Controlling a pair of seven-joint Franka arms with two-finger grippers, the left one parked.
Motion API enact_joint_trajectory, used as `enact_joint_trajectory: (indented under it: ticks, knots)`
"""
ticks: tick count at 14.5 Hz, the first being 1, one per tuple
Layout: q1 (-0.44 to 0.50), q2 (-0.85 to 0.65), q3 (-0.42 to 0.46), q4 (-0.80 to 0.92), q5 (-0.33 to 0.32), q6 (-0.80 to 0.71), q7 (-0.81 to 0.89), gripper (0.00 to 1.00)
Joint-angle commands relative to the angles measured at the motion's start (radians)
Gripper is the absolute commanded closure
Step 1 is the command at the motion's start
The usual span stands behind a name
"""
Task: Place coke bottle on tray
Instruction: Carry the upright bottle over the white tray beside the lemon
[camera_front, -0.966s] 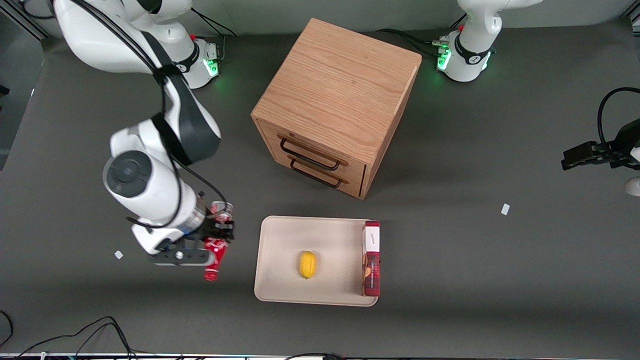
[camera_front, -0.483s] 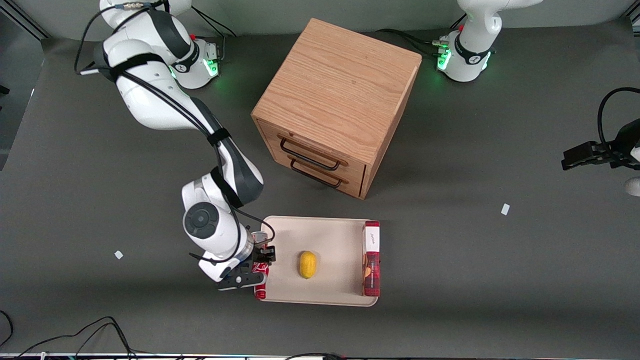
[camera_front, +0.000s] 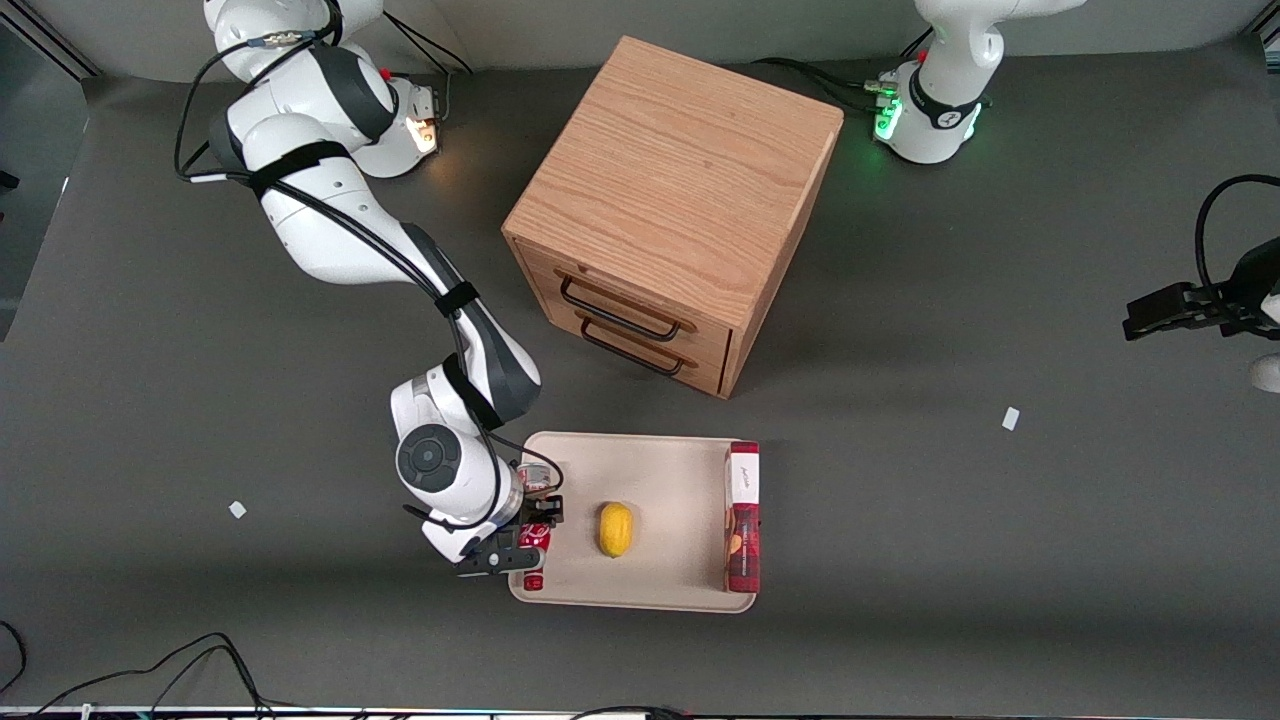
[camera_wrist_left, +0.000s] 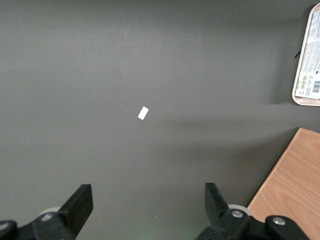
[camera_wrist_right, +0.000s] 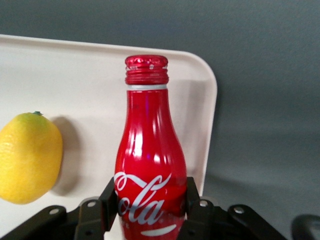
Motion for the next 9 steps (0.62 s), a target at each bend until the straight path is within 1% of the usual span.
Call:
enact_joint_trajectory:
  ticks: [1,2,3,4,9]
  knots:
    - [0.012,0.025,-0.001,0.04,0.024,-0.002,0.028,0.58]
    - [0.012,0.027,-0.001,0.037,0.024,0.016,0.028,0.37]
    - [0.011,0.027,-0.001,0.028,0.024,0.026,0.028,0.08]
    - [0.011,0.025,-0.001,0.014,0.024,0.036,0.028,0.0]
    - [0.011,0.021,-0.003,0.009,0.026,0.041,0.028,0.0]
